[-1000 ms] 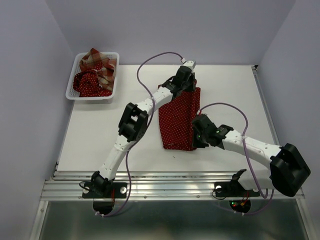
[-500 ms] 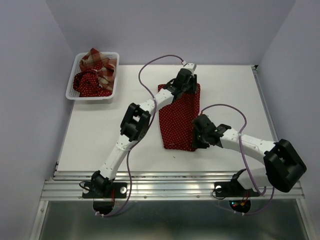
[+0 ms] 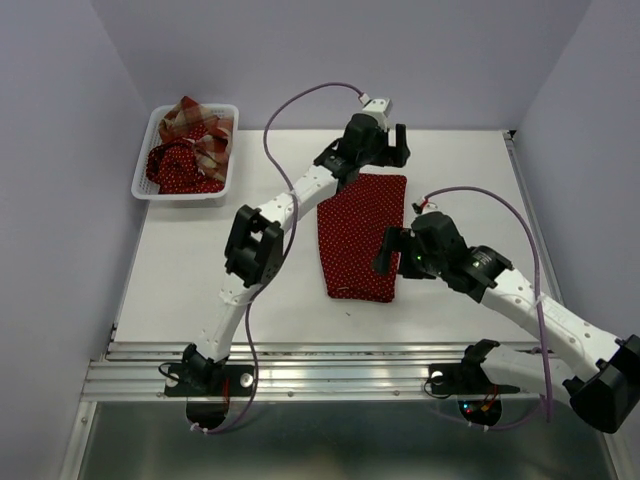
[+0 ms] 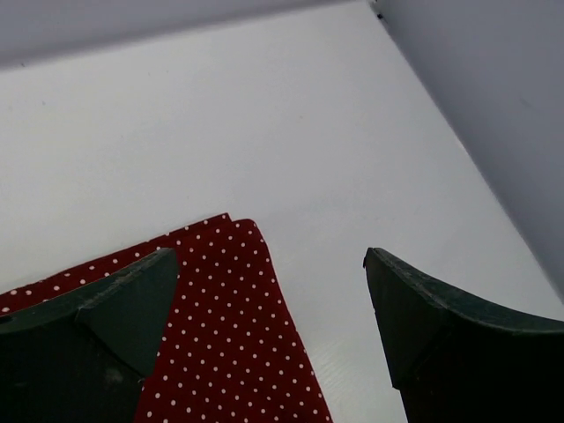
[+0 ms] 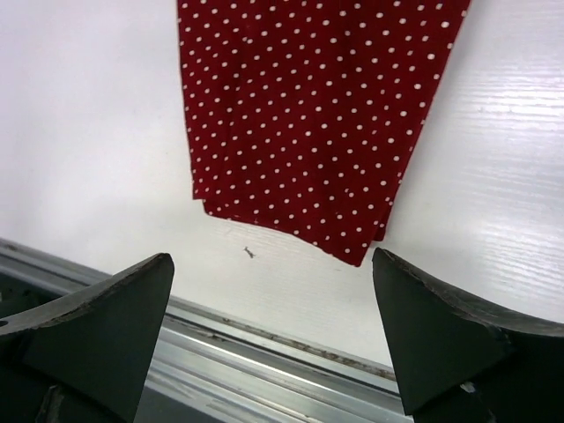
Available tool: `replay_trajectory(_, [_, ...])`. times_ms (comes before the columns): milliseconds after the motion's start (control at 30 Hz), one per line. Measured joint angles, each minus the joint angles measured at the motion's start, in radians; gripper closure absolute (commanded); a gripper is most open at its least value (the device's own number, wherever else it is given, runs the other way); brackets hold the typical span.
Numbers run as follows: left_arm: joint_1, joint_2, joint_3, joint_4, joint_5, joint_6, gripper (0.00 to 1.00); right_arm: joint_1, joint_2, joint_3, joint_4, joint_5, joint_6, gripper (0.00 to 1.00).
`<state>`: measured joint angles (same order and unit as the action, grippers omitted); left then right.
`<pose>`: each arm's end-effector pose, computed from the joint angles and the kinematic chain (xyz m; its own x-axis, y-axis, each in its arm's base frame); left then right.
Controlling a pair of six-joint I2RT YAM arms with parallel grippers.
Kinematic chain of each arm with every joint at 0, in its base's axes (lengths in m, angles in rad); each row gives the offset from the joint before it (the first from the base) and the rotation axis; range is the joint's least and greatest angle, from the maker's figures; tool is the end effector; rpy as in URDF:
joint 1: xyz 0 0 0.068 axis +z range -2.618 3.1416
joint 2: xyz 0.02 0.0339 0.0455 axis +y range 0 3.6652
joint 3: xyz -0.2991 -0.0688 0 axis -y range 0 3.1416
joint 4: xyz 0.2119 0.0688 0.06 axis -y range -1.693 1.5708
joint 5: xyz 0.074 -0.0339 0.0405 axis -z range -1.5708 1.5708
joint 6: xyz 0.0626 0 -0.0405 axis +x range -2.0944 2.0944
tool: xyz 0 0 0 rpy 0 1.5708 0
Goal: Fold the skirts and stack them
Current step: Fold the skirt
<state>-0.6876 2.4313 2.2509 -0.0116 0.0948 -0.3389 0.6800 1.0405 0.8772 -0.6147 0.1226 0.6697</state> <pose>0.4598 -0.3853 0.3035 -0.3730 -0.1219 -0.9198 0.6146 0.7102 -0.3434 0.1483 0.1101 0.3007 -0.7732 0.1671 -0.6117 -0.0974 0.9219 0.3749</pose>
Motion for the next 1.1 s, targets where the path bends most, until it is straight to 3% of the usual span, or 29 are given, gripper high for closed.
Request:
replay_trajectory(200, [0.013,-0.235,-0.125,0.02,-0.034,0.037,0.01,0.0,0.008,-0.026,0.079,-0.195,-0.027,0.0])
replay_trajectory(333, [0.051,-0.27,-0.144,0.037,0.006,0.034,0.01,0.0,0.069,-0.082,0.164,-0.303,-0.028,0.0])
replay_trajectory(600, [0.146,-0.08,-0.141,-0.034,0.071,0.039,0.01,0.023,0.286,-0.105,0.243,-0.378,-0.061,0.0])
replay_trajectory(767, [0.151,0.052,-0.141,-0.113,0.095,0.047,0.01,0.043,0.305,-0.123,0.25,-0.394,-0.072,0.0])
replay_trajectory(1100, [0.169,0.051,-0.191,-0.094,0.094,0.037,0.01,0.04,0.375,-0.125,0.245,-0.315,-0.05,0.0])
